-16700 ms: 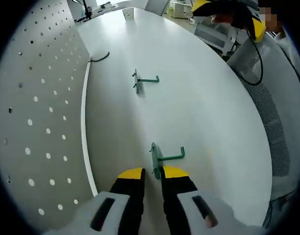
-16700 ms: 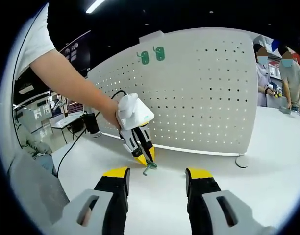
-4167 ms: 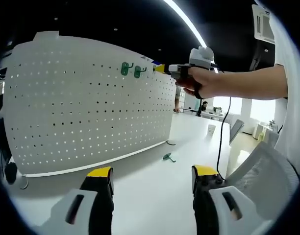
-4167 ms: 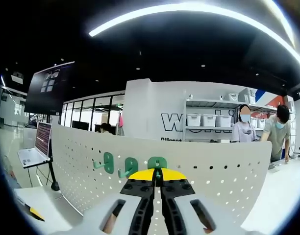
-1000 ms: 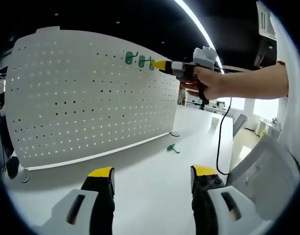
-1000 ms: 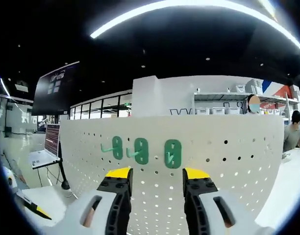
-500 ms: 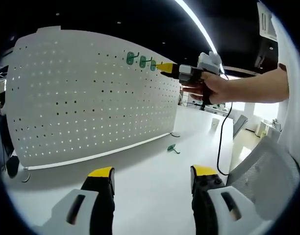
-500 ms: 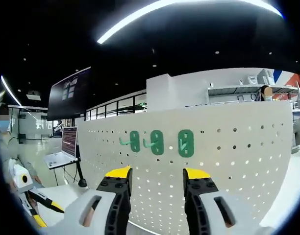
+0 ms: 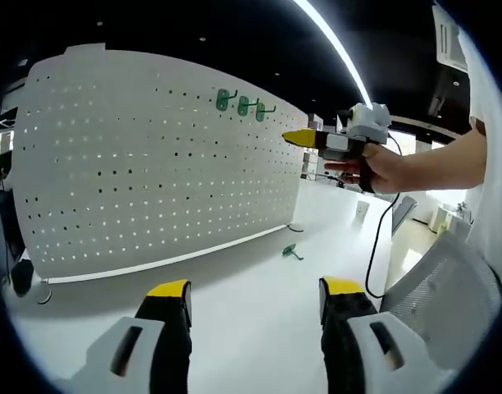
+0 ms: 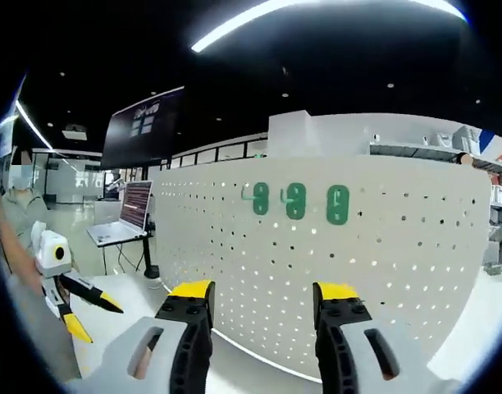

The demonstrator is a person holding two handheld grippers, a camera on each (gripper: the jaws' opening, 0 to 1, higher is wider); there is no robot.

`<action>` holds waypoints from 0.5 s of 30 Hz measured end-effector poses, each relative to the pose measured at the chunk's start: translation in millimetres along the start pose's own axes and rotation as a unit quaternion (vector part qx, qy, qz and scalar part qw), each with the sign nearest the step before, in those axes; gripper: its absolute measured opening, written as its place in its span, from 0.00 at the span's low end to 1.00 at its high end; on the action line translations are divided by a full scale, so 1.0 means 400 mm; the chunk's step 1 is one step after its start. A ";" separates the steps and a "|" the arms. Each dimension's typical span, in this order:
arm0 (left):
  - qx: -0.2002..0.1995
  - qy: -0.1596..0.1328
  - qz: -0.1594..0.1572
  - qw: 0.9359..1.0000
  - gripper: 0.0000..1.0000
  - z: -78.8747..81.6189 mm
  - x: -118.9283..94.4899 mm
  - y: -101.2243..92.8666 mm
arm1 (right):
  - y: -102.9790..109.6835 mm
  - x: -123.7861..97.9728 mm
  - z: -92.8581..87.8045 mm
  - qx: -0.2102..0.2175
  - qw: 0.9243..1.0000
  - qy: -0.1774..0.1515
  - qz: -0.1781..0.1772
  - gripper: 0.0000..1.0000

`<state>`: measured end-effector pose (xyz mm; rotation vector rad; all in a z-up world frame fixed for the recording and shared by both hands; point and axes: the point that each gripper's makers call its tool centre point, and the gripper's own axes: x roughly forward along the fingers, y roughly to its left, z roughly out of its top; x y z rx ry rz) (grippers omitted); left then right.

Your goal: Insert the hook assembly into the mounting plate slot until the hook locks in place.

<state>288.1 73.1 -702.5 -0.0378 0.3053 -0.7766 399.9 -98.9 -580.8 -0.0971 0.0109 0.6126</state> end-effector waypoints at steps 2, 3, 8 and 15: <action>-0.001 -0.001 0.000 1.000 0.65 0.000 0.000 0.000 | 0.012 -0.015 -0.019 -0.009 1.000 0.009 0.004 0.47; -0.001 -0.001 0.000 1.000 0.65 0.000 0.000 0.001 | 0.017 -0.021 -0.023 -0.008 1.000 0.009 0.008 0.47; -0.001 0.000 0.000 1.000 0.65 -0.001 0.000 0.000 | 0.034 -0.055 -0.066 -0.006 0.999 0.027 0.015 0.49; -0.001 0.000 -0.002 1.000 0.65 -0.004 0.002 0.000 | 0.068 -0.100 -0.114 0.003 0.999 0.045 0.021 0.51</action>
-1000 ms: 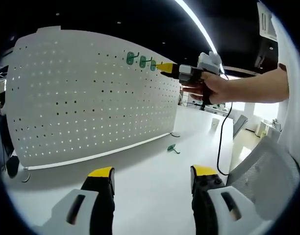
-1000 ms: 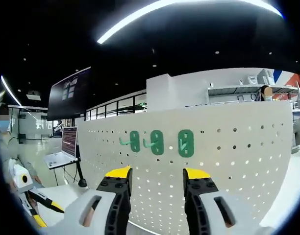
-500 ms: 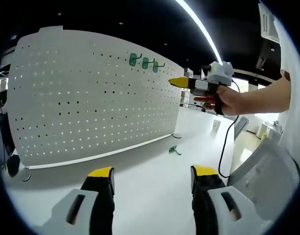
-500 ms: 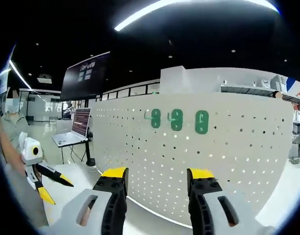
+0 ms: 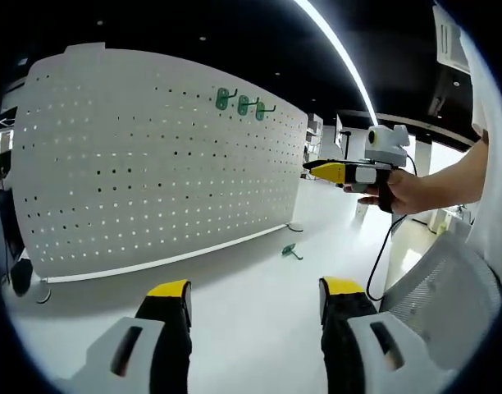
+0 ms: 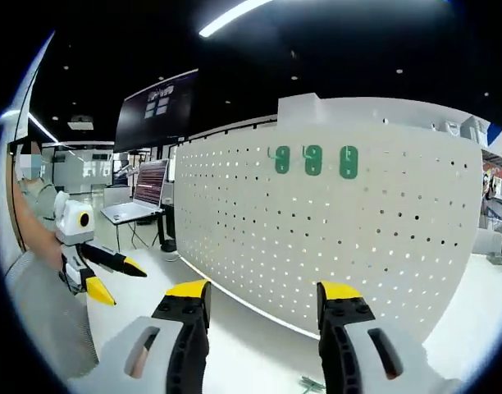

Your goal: Insert the hook assembly into the mounting plate slot until the hook locks in place.

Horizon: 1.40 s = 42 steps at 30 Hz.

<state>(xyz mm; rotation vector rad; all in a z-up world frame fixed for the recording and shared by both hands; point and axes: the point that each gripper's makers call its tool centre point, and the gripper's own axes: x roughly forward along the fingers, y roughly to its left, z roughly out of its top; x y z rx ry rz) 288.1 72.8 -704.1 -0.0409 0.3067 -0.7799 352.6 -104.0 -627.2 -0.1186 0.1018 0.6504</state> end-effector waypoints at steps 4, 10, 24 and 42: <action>-0.001 -0.001 0.001 1.000 0.65 0.003 -0.002 0.000 | 0.011 -0.024 -0.025 0.004 1.000 0.010 0.002 0.52; 0.000 0.001 -0.001 1.000 0.65 0.002 -0.001 -0.002 | 0.021 -0.056 -0.058 0.009 1.000 0.024 0.004 0.53; 0.002 0.007 -0.003 1.000 0.66 -0.004 -0.002 -0.003 | 0.063 -0.104 -0.126 0.004 0.998 0.059 0.023 0.56; 0.008 0.020 -0.003 1.000 0.65 -0.018 -0.002 -0.004 | 0.089 -0.135 -0.200 0.009 0.994 0.110 0.027 0.58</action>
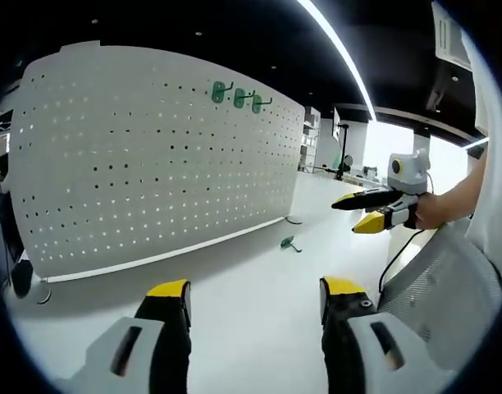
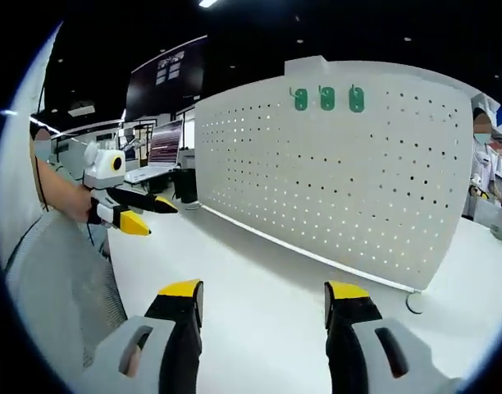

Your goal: Insert the hook assembly into the mounting plate slot until the hook locks in place.

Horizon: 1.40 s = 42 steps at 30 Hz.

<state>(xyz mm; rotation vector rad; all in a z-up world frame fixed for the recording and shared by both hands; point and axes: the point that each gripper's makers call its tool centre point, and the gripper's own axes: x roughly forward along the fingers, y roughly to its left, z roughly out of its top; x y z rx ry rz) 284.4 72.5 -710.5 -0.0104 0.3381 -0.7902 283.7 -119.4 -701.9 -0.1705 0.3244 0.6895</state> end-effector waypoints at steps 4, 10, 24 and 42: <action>0.000 0.004 -0.001 1.000 0.65 -0.004 0.002 -0.003 | -0.003 0.000 -0.005 0.004 1.000 0.003 -0.002 0.59; 0.004 0.012 -0.004 1.000 0.65 -0.013 0.005 -0.006 | -0.004 0.001 -0.019 0.010 1.000 0.014 -0.003 0.59; 0.027 0.043 -0.033 0.998 0.65 -0.015 0.041 -0.022 | -0.003 0.005 -0.023 0.000 1.000 0.020 -0.003 0.58; 0.117 0.132 -0.126 0.976 0.65 0.028 0.172 -0.048 | 0.000 0.007 -0.028 0.000 1.000 0.024 0.001 0.58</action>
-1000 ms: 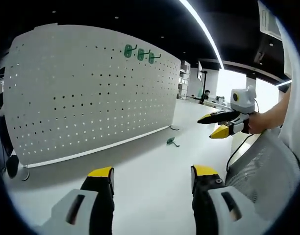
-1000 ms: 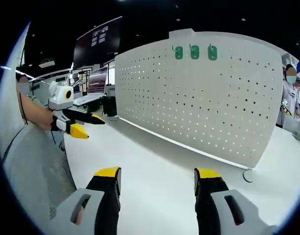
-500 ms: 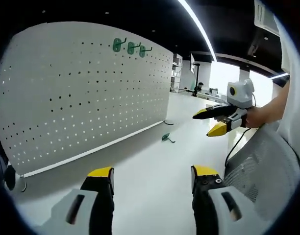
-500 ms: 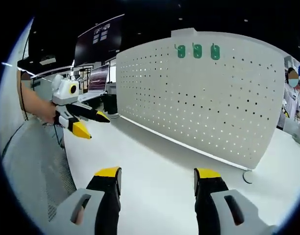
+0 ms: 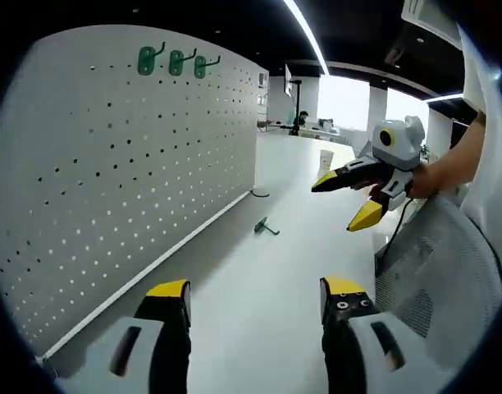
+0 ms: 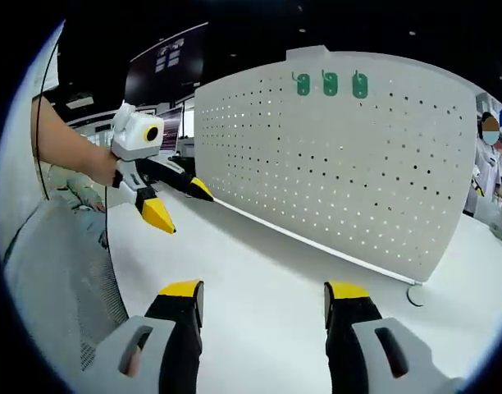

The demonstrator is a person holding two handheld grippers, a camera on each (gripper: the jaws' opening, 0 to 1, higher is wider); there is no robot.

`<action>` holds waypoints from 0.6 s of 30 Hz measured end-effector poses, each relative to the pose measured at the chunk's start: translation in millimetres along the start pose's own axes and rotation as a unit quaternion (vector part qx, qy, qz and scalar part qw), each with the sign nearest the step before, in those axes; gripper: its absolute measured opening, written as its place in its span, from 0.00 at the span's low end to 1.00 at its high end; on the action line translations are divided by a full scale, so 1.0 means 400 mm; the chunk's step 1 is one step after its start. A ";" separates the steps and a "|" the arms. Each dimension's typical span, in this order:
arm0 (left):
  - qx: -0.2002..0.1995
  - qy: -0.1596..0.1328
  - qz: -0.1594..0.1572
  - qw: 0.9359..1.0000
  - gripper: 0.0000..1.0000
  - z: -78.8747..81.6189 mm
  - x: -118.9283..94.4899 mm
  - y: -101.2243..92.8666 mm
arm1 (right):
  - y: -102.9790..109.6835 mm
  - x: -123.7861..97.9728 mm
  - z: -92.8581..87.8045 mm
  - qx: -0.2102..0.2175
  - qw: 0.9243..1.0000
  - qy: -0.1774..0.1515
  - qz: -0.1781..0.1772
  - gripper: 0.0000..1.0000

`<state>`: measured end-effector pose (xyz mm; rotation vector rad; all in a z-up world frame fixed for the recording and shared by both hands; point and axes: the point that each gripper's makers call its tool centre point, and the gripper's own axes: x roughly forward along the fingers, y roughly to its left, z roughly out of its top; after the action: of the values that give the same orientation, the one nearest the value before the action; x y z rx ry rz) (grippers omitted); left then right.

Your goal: Insert the hook assembly into the mounting plate slot until the hook locks in place.

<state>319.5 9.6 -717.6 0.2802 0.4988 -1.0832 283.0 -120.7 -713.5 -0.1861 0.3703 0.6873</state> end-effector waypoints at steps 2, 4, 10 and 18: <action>0.015 0.016 -0.008 1.000 0.65 0.005 0.019 0.004 | 0.001 0.000 0.000 -0.001 1.000 0.001 0.000 0.58; 0.033 0.028 -0.017 0.999 0.64 0.015 0.037 0.007 | 0.000 0.000 0.000 -0.001 1.000 0.001 0.000 0.58; 0.067 0.054 -0.042 0.995 0.64 0.047 0.084 0.008 | -0.007 0.001 -0.004 0.004 1.000 0.002 -0.004 0.58; 0.101 0.087 -0.072 0.988 0.63 0.052 0.138 0.001 | -0.015 -0.001 -0.005 0.012 1.000 0.001 -0.009 0.58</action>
<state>345.6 -42.2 -728.2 0.5270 0.5722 -1.2580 286.2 -126.1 -715.1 -0.1663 0.3777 0.6646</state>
